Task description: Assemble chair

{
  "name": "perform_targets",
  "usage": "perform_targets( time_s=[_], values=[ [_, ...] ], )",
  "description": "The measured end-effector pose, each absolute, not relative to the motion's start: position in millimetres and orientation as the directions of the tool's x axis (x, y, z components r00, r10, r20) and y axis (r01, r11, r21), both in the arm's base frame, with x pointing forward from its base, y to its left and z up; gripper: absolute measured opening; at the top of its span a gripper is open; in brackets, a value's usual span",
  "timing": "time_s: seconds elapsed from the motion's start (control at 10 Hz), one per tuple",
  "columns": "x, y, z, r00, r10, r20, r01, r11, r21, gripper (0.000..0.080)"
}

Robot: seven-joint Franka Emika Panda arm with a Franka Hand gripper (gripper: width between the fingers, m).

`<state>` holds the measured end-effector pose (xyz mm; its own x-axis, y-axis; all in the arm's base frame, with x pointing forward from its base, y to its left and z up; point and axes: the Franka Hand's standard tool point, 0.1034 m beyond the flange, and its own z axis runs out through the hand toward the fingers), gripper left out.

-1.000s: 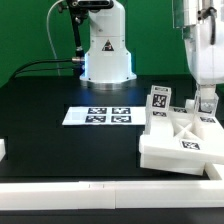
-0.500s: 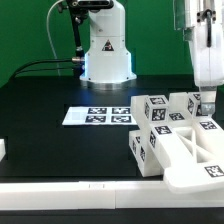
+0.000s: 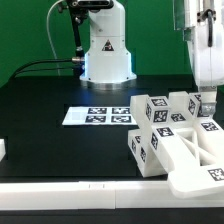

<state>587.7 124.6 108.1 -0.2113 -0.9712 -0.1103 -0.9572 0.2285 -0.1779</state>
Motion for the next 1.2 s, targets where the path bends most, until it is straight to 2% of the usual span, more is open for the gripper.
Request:
perform_targets(
  time_s=[0.2,0.5,1.0,1.2],
  values=[
    [576,115,108.4,-0.165,-0.981,-0.105,-0.963,0.183,-0.196,0.0649],
    [562,111,97.5,-0.136,-0.987,-0.087,-0.974,0.149,-0.173,0.0649],
    [562,101,95.9,-0.066,-0.995,-0.07,-0.981,0.078,-0.18,0.0649],
    [564,106,103.5,-0.058,-0.995,-0.08,-0.98,0.072,-0.187,0.0649]
  ],
)
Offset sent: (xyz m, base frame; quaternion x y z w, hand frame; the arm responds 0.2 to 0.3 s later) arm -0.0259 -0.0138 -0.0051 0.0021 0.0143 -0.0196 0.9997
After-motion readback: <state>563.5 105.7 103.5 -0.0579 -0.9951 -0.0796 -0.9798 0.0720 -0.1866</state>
